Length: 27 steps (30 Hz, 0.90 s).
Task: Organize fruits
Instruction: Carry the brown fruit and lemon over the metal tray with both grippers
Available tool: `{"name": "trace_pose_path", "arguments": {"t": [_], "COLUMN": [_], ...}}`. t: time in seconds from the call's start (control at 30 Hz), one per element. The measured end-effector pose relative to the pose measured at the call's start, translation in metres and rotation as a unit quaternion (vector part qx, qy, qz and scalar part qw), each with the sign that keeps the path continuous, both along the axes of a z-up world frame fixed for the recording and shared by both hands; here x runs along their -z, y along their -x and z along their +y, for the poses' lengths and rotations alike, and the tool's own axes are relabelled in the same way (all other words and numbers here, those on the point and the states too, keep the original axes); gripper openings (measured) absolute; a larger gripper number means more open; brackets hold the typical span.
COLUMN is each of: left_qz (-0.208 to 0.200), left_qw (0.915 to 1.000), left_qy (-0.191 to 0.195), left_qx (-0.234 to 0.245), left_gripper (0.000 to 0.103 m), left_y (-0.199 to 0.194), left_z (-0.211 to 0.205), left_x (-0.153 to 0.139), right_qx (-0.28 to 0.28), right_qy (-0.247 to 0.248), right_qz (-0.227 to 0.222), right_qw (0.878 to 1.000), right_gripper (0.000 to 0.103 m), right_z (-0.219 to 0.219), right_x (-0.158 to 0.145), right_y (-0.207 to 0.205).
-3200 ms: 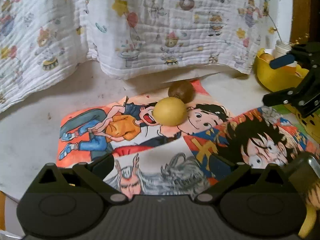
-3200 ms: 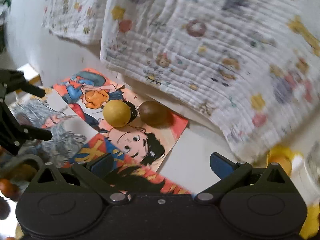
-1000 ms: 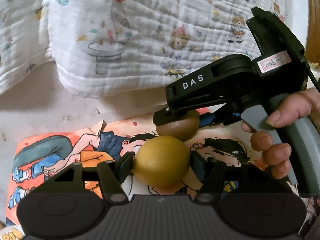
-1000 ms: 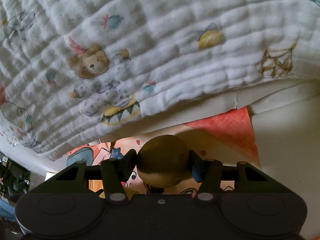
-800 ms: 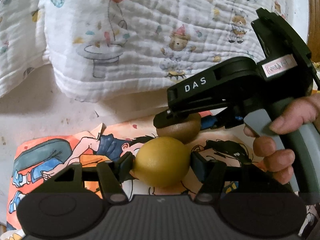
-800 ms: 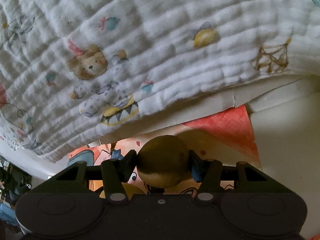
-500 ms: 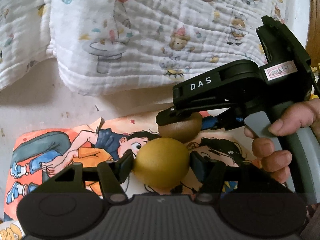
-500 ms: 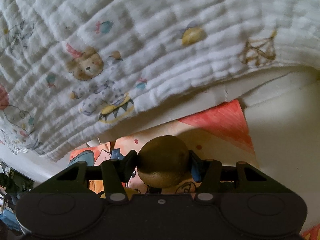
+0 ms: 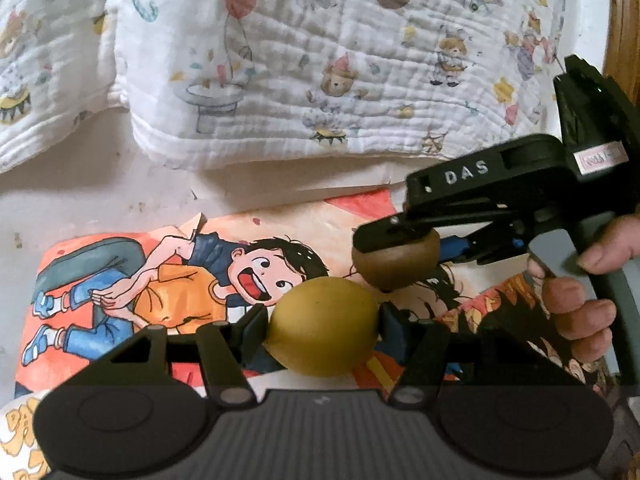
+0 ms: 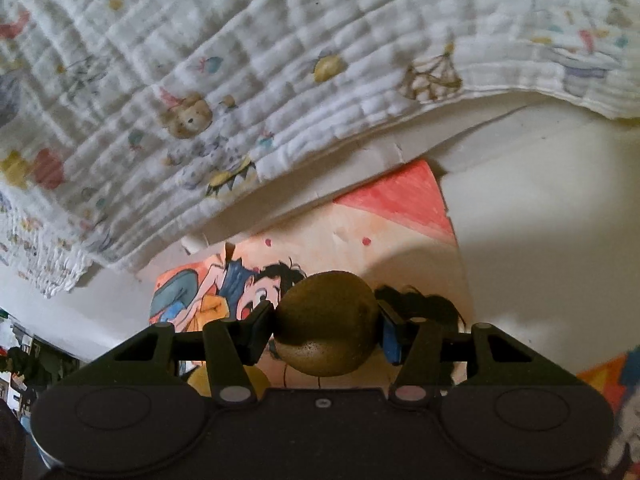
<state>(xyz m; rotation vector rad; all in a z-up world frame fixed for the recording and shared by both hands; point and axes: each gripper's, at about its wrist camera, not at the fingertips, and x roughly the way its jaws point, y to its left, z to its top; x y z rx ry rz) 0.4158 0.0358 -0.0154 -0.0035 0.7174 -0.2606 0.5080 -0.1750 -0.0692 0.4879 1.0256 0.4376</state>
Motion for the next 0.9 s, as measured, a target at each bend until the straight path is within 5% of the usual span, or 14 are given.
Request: {"name": "trace_pose_path", "arguments": {"t": [0.9], "left_qz": [0.009], "left_qw": [0.9980], "left_qy": [0.051], "left_qx": [0.036], "left_gripper": [0.065], "left_y": [0.122], "left_z": [-0.025], "left_x": [-0.029], "right_qx": [-0.054], "right_qy": [0.004], "right_qz": [-0.005], "right_qw": [0.999], "right_gripper": [0.056], "right_z": [-0.070], "right_x": [-0.050], "right_y": [0.156]}}
